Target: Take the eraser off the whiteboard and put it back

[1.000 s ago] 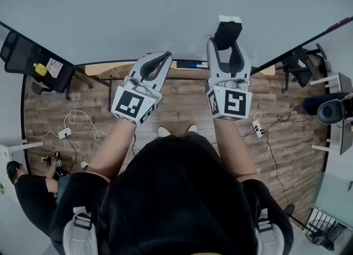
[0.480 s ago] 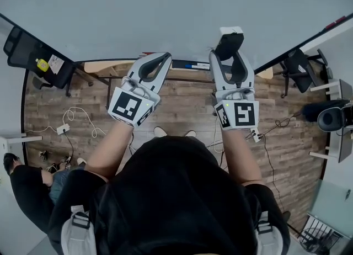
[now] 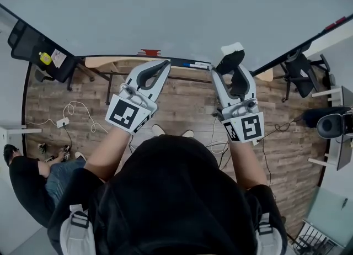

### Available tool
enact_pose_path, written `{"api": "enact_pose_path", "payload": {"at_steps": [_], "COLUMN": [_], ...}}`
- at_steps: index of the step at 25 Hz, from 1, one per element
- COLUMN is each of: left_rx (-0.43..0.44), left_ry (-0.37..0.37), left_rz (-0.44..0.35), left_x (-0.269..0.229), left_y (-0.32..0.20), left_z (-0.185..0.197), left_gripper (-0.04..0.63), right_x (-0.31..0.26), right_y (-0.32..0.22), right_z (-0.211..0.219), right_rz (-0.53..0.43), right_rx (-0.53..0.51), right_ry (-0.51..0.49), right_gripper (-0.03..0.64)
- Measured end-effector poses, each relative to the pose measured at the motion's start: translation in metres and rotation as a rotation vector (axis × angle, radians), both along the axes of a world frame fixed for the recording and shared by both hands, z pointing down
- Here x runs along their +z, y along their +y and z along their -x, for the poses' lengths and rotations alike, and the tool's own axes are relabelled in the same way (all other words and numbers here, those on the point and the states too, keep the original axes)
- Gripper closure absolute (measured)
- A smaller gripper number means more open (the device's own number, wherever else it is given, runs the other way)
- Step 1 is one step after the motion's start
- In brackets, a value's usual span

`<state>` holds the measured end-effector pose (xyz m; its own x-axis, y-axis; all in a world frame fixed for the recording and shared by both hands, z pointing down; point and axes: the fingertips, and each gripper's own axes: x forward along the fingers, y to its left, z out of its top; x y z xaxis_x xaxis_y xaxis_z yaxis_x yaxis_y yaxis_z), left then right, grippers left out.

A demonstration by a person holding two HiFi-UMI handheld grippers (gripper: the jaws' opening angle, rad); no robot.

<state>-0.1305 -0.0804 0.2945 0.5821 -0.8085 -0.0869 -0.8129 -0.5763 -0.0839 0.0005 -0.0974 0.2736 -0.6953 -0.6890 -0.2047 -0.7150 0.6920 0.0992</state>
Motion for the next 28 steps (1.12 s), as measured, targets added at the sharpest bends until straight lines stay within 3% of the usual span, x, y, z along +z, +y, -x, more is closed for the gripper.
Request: {"api": "enact_pose_path", "payload": {"at_steps": [10, 28], "left_rx": [0.017, 0.009], "left_ry": [0.005, -0.001], "left_rz": [0.036, 0.063], "left_x": [0.025, 0.034], "left_y": [0.017, 0.014], "left_z": [-0.021, -0.032], "left_gripper": [0.601, 0.601], "right_x": [0.026, 0.040], "right_y": [0.022, 0.021], "right_z": [-0.008, -0.017], "right_rz": [0.005, 0.036], "right_rx": [-0.070, -0.062], "right_ry": [-0.008, -0.018], "right_gripper": [0.390, 0.390]}}
